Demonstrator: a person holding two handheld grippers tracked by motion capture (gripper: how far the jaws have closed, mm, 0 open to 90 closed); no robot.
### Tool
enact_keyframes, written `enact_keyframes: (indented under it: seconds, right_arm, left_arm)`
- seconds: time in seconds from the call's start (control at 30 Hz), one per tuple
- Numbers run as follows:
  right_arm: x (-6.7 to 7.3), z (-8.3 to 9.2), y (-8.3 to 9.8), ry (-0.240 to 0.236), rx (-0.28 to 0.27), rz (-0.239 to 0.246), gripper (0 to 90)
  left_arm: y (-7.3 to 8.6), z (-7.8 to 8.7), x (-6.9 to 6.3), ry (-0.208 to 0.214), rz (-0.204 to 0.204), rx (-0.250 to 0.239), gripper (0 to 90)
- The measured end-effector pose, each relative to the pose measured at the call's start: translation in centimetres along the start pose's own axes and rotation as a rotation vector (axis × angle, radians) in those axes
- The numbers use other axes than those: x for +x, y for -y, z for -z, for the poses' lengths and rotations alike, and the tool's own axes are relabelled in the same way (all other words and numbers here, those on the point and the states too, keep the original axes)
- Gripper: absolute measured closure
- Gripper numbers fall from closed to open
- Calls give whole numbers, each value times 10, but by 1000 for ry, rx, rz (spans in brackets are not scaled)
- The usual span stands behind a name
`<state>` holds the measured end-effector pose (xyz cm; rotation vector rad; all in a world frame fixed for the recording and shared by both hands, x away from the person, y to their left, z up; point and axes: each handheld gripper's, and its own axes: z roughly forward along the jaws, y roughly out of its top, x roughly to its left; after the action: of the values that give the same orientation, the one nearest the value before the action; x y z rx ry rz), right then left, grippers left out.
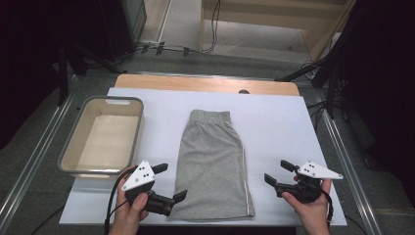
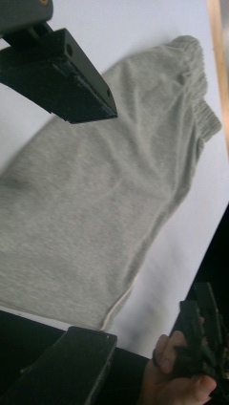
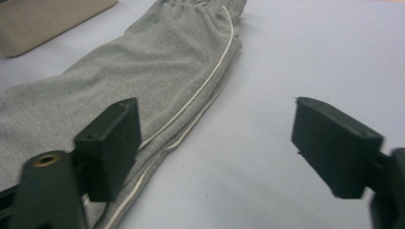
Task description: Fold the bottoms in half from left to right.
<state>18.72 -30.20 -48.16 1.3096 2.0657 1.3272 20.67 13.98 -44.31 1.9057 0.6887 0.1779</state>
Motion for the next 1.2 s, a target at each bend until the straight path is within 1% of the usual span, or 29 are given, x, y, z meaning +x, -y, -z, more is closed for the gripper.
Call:
enact_keyframes:
  seconds: [0.07, 0.1, 0.17, 0.23, 0.33, 0.47, 0.5, 0.53, 0.57, 0.63, 0.67, 0.7, 0.77, 0.83, 0.97, 1.13, 1.2]
  right_arm:
    - [-3, 5, 2, 0, -15, 1, 111]
    - [-4, 7, 2, 1, -16, -2, 79]
    - [-7, 12, 3, -16, -28, -11, 70]
    - [-8, 16, 5, -20, -37, -7, 0]
    - [-11, 21, 8, -44, -44, -14, 0]
    - [-13, 28, 12, -17, -53, -14, 0]
    - [-15, 30, 13, -19, -58, -11, 0]
    - [-16, 31, 14, -27, -54, -21, 0]
    - [-17, 32, 16, -17, -54, -15, 0]
    - [-18, 33, 18, 0, -46, -6, 0]
    - [-19, 34, 20, -3, -42, -11, 0]
    - [-21, 34, 21, -1, -47, -8, 0]
    - [-23, 35, 22, -2, -57, -19, 0]
    - [-26, 36, 22, -8, -63, -21, 0]
    - [-26, 39, 24, 19, -53, -3, 0]
    - [-30, 42, 26, 21, -65, -24, 0]
    - [-32, 42, 27, 23, -67, -24, 0]
  left_arm:
    - [-6, -3, 1, 3, -5, -4, 0]
    - [-8, -4, 1, 12, -6, -4, 0]
    - [-12, -6, 2, 17, -8, -5, 0]
    - [-16, -8, 4, 17, -10, -8, 0]
    - [-22, -9, 7, 20, -7, -17, 0]
    - [-34, -13, 12, 21, -17, -21, 0]
    - [-36, -14, 14, 26, -16, -23, 0]
    - [-39, -15, 15, 28, -19, -25, 0]
    - [-42, -16, 17, 22, -23, -26, 0]
    - [-48, -18, 20, 26, -23, -30, 0]
    - [-51, -19, 22, 25, -26, -33, 0]
    - [-54, -20, 24, 28, -28, -39, 0]
    - [-60, -22, 28, 28, -28, -48, 0]
    - [-64, -26, 34, 31, -22, -53, 0]
    - [-73, -37, 45, 21, -12, -60, 0]
    - [-80, -49, 55, 18, 2, -62, 0]
    - [-82, -53, 59, 12, 3, -51, 0]
